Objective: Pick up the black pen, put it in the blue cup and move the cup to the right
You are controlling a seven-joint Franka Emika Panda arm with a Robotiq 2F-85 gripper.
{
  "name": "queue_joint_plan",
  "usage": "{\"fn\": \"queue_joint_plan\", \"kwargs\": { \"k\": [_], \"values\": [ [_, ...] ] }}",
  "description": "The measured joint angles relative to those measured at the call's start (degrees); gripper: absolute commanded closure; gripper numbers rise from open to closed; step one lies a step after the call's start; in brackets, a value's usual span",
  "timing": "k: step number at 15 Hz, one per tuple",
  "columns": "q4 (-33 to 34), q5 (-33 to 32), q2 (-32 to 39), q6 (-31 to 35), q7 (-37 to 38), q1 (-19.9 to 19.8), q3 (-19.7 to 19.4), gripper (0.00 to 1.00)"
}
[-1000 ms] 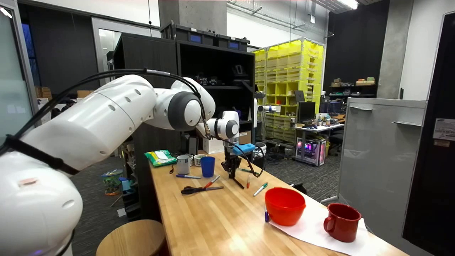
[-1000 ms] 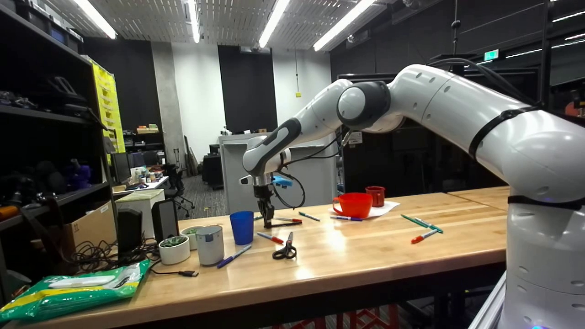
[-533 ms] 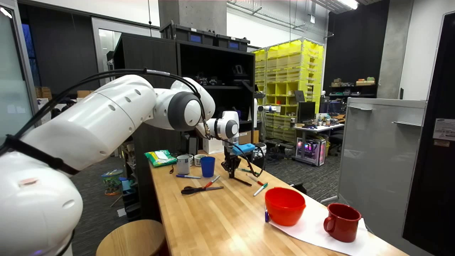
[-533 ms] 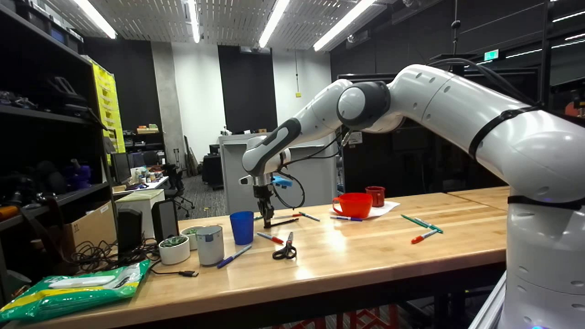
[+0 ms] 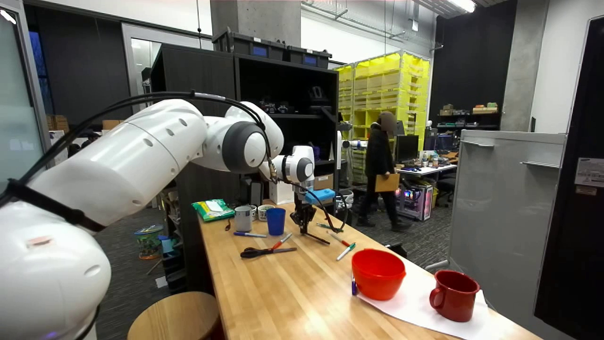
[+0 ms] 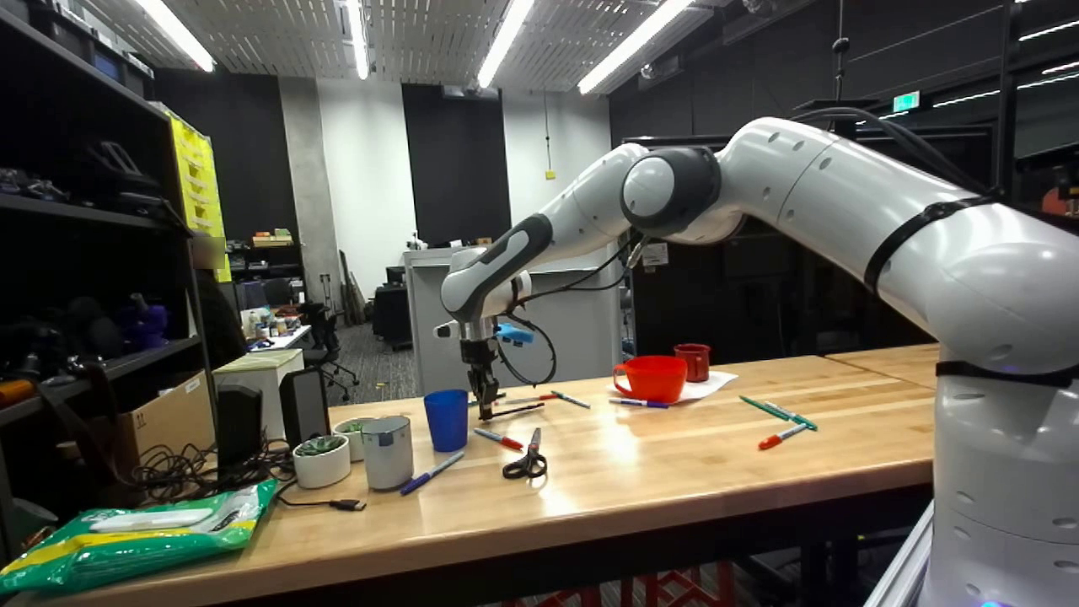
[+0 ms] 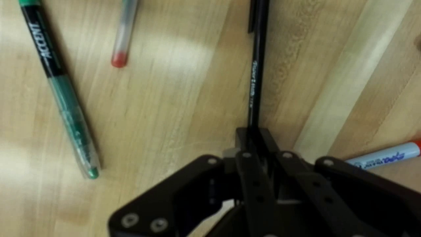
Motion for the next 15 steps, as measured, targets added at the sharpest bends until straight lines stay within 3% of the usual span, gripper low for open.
{"fn": "queue_joint_plan", "kwargs": {
  "k": [15],
  "values": [
    [-0.30, -0.64, -13.83, -7.46, 0.78, 2.84, 0.39, 0.98]
  ]
}}
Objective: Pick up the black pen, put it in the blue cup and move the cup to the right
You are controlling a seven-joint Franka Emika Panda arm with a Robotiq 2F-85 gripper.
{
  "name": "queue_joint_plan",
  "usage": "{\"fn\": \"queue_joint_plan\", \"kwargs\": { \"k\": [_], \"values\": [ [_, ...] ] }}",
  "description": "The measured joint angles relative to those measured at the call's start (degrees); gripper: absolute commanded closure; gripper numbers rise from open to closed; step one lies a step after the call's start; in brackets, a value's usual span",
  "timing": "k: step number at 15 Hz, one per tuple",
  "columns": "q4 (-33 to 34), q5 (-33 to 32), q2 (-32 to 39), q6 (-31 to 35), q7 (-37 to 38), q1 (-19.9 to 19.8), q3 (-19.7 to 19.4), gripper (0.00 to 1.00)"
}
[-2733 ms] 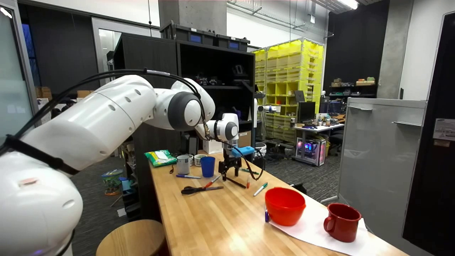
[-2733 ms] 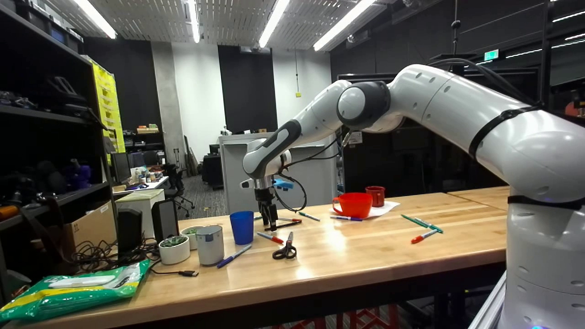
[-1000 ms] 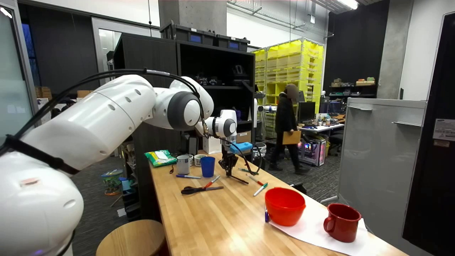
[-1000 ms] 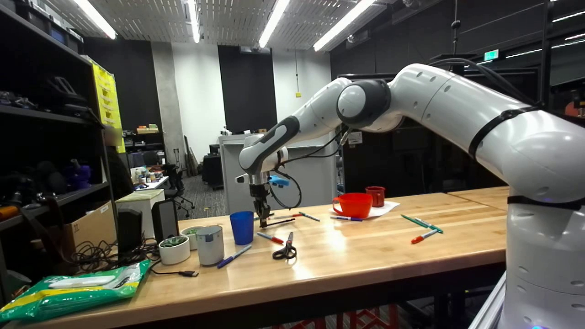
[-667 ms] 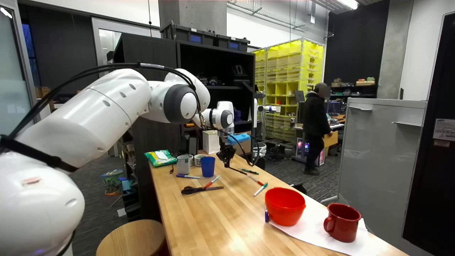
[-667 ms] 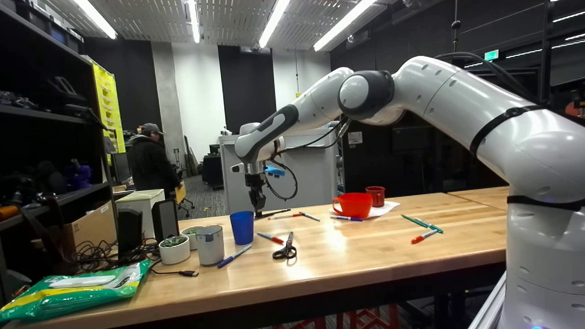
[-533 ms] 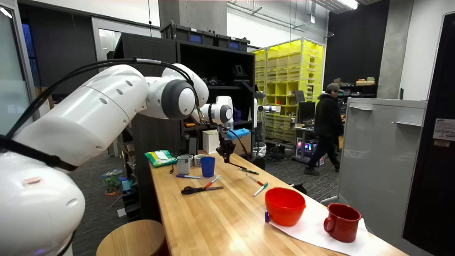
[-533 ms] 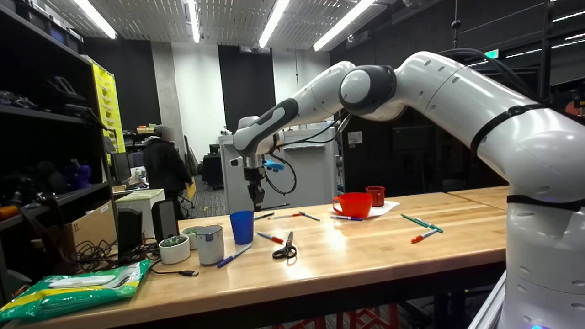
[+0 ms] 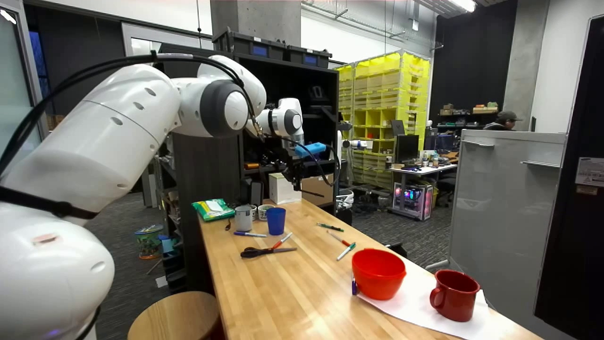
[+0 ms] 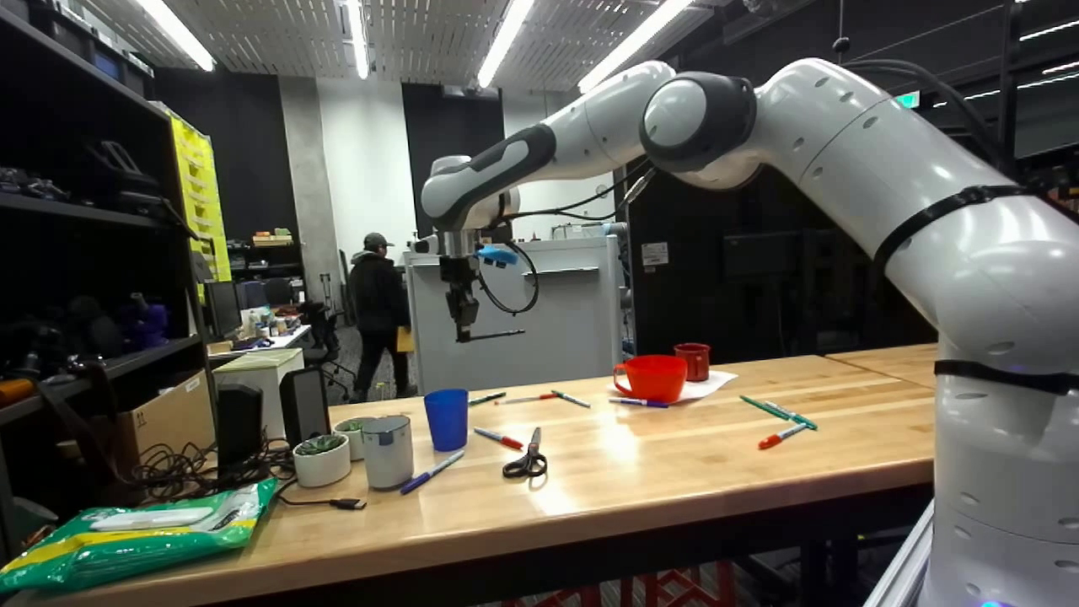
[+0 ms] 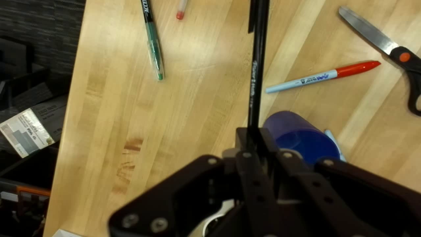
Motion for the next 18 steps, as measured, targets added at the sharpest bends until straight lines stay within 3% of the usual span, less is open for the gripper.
{"fn": "queue_joint_plan", "kwargs": {
  "k": [5, 12, 18],
  "values": [
    [-0.03, 5.94, -3.00, -1.24, -4.45, -1.05, 3.28, 0.98],
    [-0.03, 23.46, -3.60, -2.56, -14.57, -7.27, 10.73, 0.98],
    [-0.76, 36.69, -3.52, -7.13, -20.85, -12.46, 13.88, 0.98]
  ]
}}
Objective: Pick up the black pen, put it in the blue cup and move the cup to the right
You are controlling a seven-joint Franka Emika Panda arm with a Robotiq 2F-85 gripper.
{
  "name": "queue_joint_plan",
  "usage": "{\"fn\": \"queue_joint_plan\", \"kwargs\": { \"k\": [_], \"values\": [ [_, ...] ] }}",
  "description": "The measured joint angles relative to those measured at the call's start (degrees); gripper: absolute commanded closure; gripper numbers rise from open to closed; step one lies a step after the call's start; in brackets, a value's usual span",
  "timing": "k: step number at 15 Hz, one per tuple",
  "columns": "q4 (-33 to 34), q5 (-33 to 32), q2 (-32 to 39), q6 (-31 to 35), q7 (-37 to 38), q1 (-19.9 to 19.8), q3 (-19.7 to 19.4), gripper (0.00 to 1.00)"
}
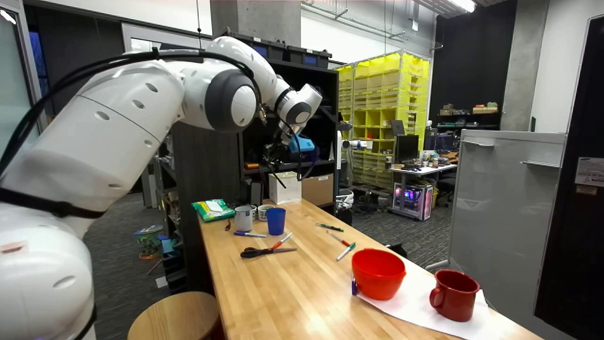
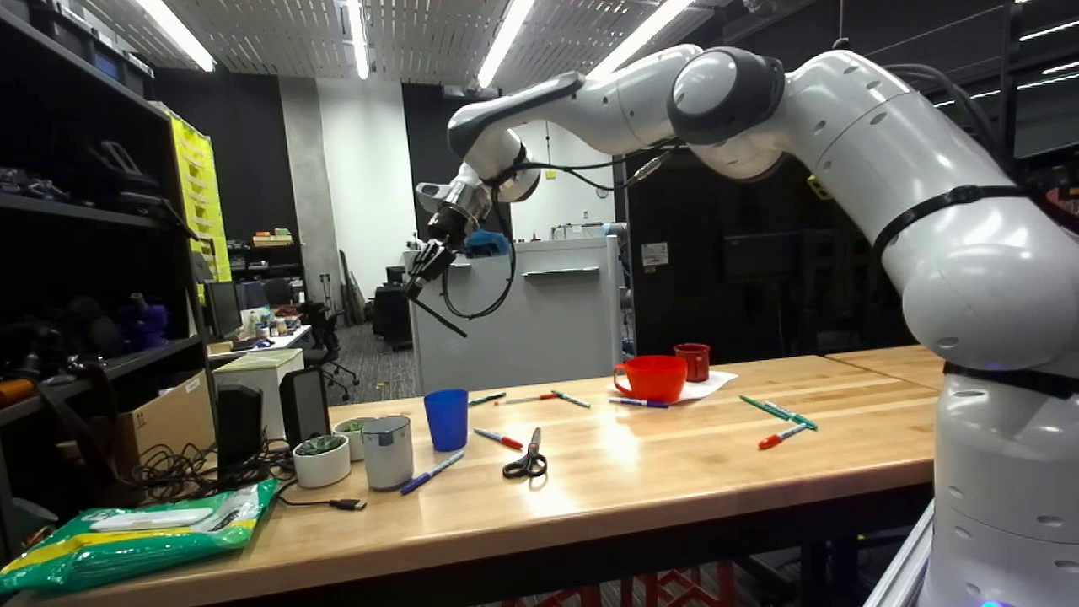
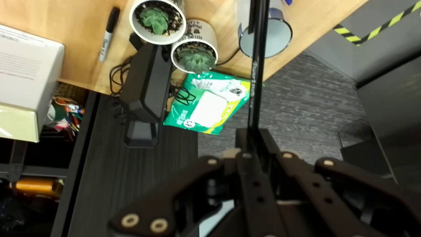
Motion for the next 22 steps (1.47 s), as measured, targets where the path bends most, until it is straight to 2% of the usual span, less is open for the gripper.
{"fn": "queue_joint_plan", "kwargs": {
  "k": [4, 9, 15, 22],
  "values": [
    [-0.93, 8.28, 0.64, -3.53, -2.23, -1.44, -1.28, 0.98],
    [-2.65, 15.00, 1.72, -4.99, -4.08, -1.59, -4.05, 0.98],
    [-3.68, 19.19, 3.62, -5.26, -8.15, -1.52, -6.16, 0.98],
    [-3.41, 21.32, 6.56, -5.48, -11.00, -0.93, -6.65, 0.98]
  ]
}}
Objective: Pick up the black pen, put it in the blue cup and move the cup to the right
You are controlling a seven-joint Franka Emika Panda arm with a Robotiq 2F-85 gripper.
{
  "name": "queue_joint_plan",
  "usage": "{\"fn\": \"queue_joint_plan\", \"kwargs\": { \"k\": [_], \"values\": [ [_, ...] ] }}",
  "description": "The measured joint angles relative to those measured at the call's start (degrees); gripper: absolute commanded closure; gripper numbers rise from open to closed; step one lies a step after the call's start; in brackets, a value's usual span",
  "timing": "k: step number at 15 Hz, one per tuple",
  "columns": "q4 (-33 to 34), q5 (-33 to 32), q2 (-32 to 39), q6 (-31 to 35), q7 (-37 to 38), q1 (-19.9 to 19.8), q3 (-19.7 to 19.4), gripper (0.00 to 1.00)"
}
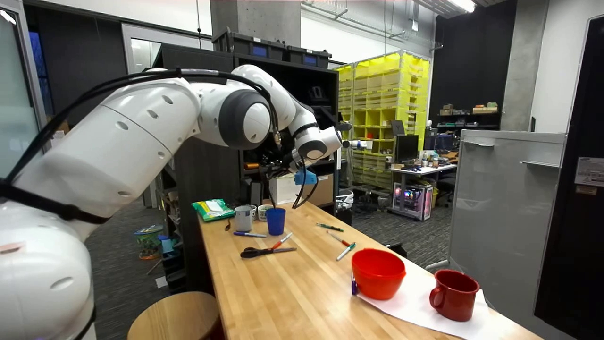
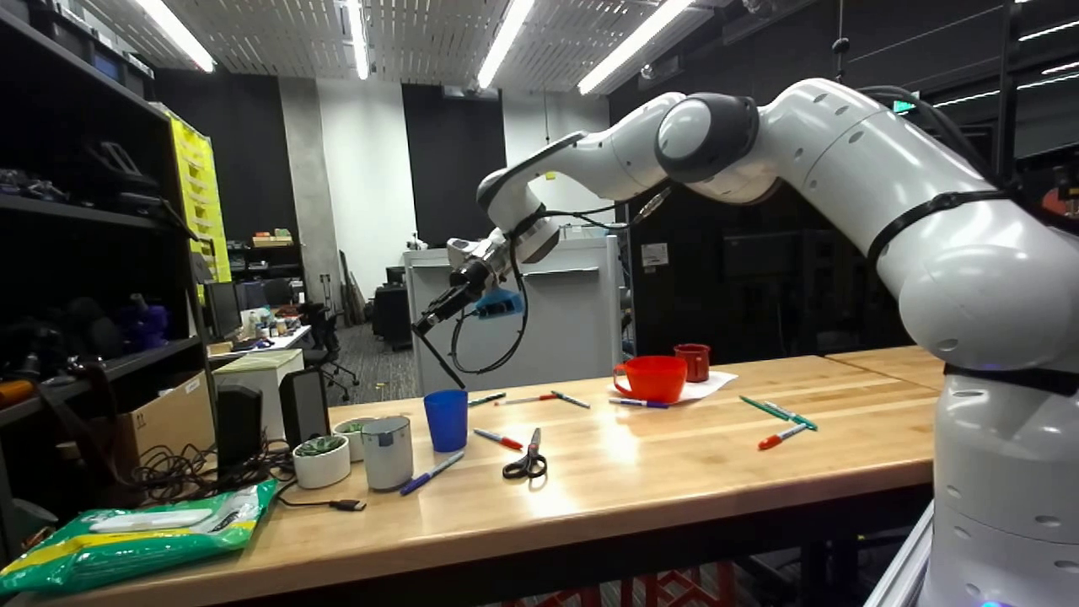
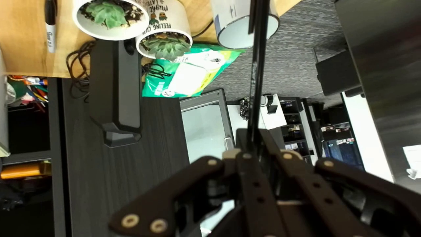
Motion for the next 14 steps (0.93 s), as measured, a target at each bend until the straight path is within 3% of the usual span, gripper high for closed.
{"fn": "queue_joint_plan", "kwargs": {
  "k": [14],
  "values": [
    [2.21, 0.35, 4.52, -1.17, -0.91, 0.67, -0.06, 0.98]
  ]
}}
